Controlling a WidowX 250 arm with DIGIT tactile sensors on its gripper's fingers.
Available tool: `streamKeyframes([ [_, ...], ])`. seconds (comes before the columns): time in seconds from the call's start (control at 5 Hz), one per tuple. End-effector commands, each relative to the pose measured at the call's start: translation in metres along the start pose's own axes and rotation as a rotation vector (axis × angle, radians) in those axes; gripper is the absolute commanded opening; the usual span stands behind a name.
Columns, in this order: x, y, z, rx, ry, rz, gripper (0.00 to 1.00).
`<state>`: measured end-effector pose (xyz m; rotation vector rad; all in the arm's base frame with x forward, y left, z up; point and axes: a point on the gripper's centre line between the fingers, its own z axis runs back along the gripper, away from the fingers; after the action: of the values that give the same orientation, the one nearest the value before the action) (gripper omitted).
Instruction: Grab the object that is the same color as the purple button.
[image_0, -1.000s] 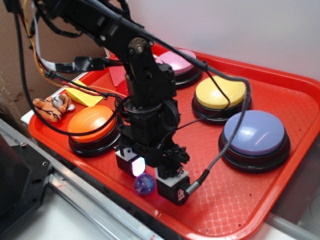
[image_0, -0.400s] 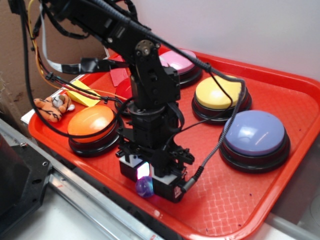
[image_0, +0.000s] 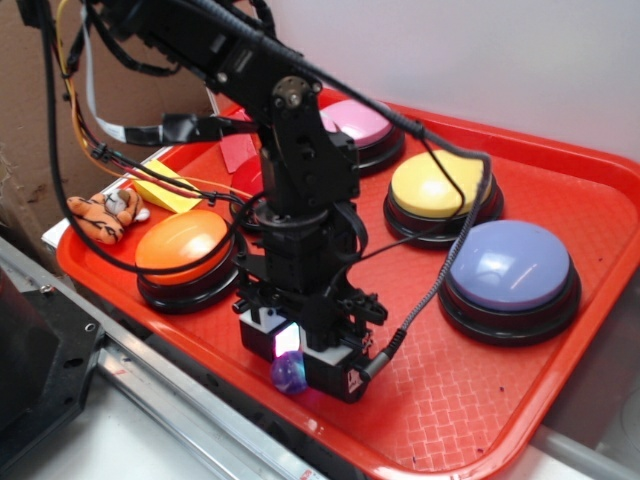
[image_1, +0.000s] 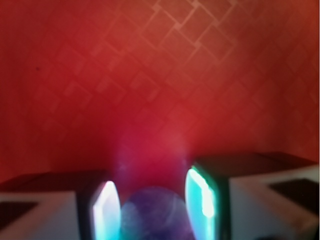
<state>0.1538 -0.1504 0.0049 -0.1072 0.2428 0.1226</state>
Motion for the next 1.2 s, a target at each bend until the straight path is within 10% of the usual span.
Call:
streamKeyframes([
  [0.0, 0.028, 0.019, 0.086, 0.001, -0.134, -0.140, 0.00],
  [1.0, 0.019, 0.038, 0.202, 0.044, -0.468, -0.169, 0.00],
])
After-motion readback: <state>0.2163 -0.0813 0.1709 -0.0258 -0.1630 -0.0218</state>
